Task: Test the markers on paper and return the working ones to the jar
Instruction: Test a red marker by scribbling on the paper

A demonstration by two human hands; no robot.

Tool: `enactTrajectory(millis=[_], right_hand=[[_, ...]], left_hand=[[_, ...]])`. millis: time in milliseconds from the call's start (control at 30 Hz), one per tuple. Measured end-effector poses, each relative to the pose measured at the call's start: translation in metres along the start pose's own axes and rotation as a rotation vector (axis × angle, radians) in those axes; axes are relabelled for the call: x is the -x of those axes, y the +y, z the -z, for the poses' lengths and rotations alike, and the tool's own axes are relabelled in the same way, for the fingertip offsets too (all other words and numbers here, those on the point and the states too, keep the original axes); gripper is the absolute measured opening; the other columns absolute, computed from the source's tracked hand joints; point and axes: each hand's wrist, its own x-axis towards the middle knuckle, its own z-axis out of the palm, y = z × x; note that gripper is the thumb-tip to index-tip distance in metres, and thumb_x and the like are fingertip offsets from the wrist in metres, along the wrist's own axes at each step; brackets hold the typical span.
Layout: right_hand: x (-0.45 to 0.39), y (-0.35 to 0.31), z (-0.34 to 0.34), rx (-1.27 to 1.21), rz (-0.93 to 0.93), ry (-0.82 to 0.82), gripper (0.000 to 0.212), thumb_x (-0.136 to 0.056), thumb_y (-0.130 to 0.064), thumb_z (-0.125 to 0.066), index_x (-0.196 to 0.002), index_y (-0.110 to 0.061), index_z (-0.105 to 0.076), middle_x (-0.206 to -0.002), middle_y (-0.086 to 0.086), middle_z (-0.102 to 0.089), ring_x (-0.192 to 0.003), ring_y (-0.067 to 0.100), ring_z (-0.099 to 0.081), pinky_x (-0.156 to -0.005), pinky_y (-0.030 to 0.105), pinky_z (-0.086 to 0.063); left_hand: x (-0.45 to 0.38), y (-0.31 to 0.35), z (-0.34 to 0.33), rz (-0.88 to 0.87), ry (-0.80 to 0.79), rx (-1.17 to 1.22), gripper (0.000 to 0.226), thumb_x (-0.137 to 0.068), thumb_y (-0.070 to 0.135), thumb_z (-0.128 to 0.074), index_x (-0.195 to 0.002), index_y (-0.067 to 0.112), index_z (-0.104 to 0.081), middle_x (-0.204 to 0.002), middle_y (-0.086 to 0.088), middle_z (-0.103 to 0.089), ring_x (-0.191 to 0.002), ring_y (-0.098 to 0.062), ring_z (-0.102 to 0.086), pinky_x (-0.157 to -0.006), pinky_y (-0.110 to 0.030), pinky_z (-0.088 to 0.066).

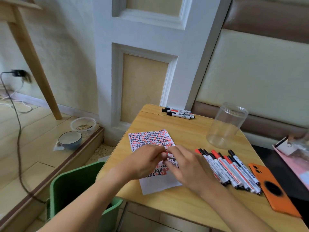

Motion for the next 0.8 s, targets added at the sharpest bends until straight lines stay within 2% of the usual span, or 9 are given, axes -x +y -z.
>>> enactTrajectory(millis=[133,200,267,400,500,567,667,800], right_hand=[[0.013,-0.009,0.005,0.083,0.029,0.015,0.026,-0.095,-0.04,-0.049,-0.086,-0.02,-0.062,-0.074,-0.005,-0.056,-0.061,0.019,-0.061,-0.045,0.03,-0.037],[0.015,-0.012,0.008,0.089,-0.009,0.014,0.026,-0.095,-0.041,-0.048,-0.086,-0.021,-0.061,-0.071,-0.004,-0.056,-0.055,0.021,-0.06,-0.043,0.027,-0.028],[0.017,-0.013,0.007,0.056,-0.054,-0.021,0.025,-0.096,-0.043,-0.046,-0.09,-0.023,-0.059,-0.07,-0.005,-0.057,-0.053,0.023,-0.06,-0.045,0.027,-0.025],[0.023,-0.013,-0.005,0.011,-0.122,-0.169,0.022,-0.1,-0.051,-0.037,-0.101,-0.031,-0.048,-0.079,-0.003,-0.066,-0.068,0.029,-0.067,-0.05,0.033,-0.031],[0.025,-0.011,-0.006,-0.001,-0.2,-0.291,0.029,-0.104,-0.055,-0.035,-0.118,-0.035,-0.049,-0.091,0.002,-0.071,-0.087,0.033,-0.067,-0.06,0.04,-0.04],[0.023,-0.008,-0.004,-0.032,-0.228,-0.332,0.033,-0.105,-0.056,-0.034,-0.125,-0.036,-0.05,-0.093,0.003,-0.072,-0.091,0.033,-0.066,-0.065,0.041,-0.044],[0.022,-0.008,-0.003,-0.106,-0.248,-0.335,0.033,-0.103,-0.057,-0.039,-0.122,-0.033,-0.05,-0.089,0.002,-0.071,-0.086,0.033,-0.066,-0.064,0.041,-0.048],[0.02,-0.003,-0.002,-0.11,-0.336,-0.366,0.043,-0.095,-0.068,-0.041,-0.114,-0.031,-0.056,-0.091,-0.002,-0.072,-0.087,0.028,-0.068,-0.068,0.037,-0.051]], left_hand=[[0.007,0.009,-0.001,0.056,-0.059,0.117,0.034,-0.103,0.041,-0.036,-0.075,0.032,-0.053,-0.07,0.015,-0.057,-0.068,-0.003,-0.051,-0.066,-0.027,-0.039],[0.007,0.009,-0.004,0.051,-0.05,0.083,0.036,-0.104,0.043,-0.035,-0.077,0.028,-0.054,-0.072,0.011,-0.058,-0.07,-0.007,-0.053,-0.067,-0.032,-0.041],[0.007,0.008,-0.007,0.041,-0.049,0.047,0.04,-0.104,0.044,-0.034,-0.081,0.02,-0.056,-0.074,0.006,-0.06,-0.071,-0.015,-0.054,-0.069,-0.039,-0.043],[0.008,0.001,-0.019,0.066,-0.049,0.071,0.045,-0.103,0.045,-0.035,-0.086,0.011,-0.06,-0.076,-0.003,-0.064,-0.072,-0.019,-0.058,-0.069,-0.042,-0.044],[0.009,-0.006,-0.025,0.068,-0.038,0.071,0.051,-0.101,0.051,-0.033,-0.087,0.01,-0.06,-0.077,-0.005,-0.063,-0.074,-0.021,-0.057,-0.07,-0.047,-0.044],[0.008,-0.01,-0.027,0.064,-0.041,0.062,0.049,-0.102,0.048,-0.033,-0.086,0.01,-0.059,-0.075,-0.005,-0.061,-0.072,-0.02,-0.055,-0.069,-0.047,-0.043],[0.007,-0.015,-0.03,0.062,-0.044,0.091,0.04,-0.103,0.041,-0.036,-0.084,0.013,-0.057,-0.073,0.0,-0.058,-0.07,-0.018,-0.053,-0.068,-0.046,-0.043],[0.006,-0.015,-0.027,0.058,-0.074,0.162,0.036,-0.104,0.045,-0.037,-0.079,0.024,-0.053,-0.071,0.008,-0.054,-0.067,-0.011,-0.049,-0.066,-0.038,-0.039]])
